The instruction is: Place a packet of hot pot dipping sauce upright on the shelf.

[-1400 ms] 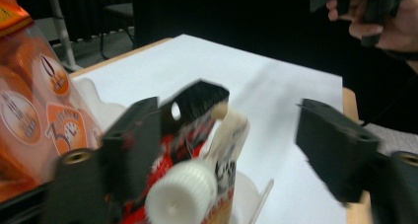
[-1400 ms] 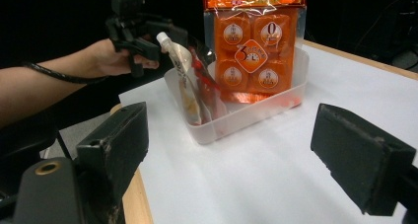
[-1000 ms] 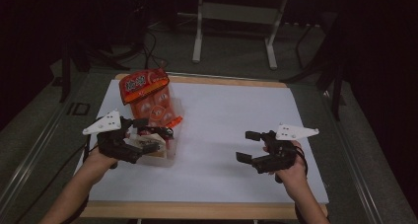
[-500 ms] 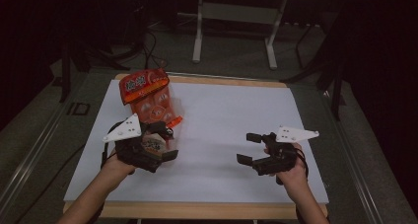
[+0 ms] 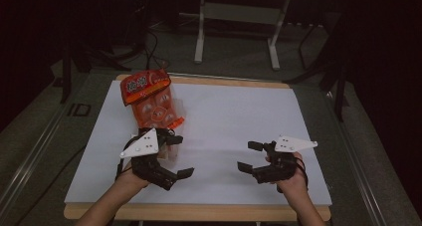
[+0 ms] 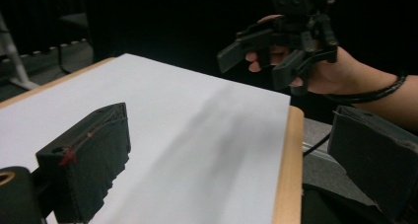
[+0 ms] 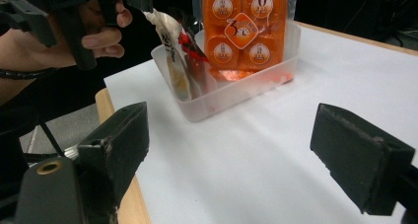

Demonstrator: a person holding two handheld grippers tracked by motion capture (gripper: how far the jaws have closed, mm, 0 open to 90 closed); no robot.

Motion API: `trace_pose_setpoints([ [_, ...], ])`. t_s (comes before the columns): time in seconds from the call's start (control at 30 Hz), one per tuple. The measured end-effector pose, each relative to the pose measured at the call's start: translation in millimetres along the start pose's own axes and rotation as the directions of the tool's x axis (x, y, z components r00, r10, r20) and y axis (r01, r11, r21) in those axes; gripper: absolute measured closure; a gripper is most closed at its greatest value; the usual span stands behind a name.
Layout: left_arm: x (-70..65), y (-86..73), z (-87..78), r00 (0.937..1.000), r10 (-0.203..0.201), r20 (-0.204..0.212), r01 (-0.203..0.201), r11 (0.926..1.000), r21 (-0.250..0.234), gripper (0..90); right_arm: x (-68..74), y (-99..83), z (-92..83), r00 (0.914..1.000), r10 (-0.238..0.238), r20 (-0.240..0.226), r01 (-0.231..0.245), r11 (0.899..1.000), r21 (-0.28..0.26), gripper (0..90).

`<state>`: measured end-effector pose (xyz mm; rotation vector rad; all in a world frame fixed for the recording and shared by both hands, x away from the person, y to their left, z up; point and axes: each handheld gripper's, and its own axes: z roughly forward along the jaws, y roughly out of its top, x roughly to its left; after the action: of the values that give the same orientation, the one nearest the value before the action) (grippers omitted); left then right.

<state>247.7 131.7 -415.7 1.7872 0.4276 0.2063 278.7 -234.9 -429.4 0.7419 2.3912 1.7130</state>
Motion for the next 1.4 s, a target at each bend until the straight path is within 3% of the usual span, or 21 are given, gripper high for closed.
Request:
trace_pose_setpoints([
  [0.3, -9.2, -10.8, 12.0, 0.9992, 0.004, 0.039, -0.004, 0.9997, 0.023, 3.2, 3.1, -12.5, 1.5, 0.9999, -0.006, 0.009, 0.006, 1.000, 0.013, 14.8],
  [0.6, -14.8, -29.3, 23.5, 0.9972, -0.021, 0.072, 0.017, 0.9988, 0.045, 3.2, 5.3, -22.0, 2.1, 0.9996, -0.011, 0.024, 0.010, 0.999, 0.038, 14.8],
  [1.4, -21.7, -65.0, 33.5, 0.9936, -0.054, 0.099, 0.045, 0.9946, 0.093, 3.3, 4.7, -45.7, -2.3, 0.9979, -0.001, 0.065, -0.005, 0.996, 0.093, 14.2],
])
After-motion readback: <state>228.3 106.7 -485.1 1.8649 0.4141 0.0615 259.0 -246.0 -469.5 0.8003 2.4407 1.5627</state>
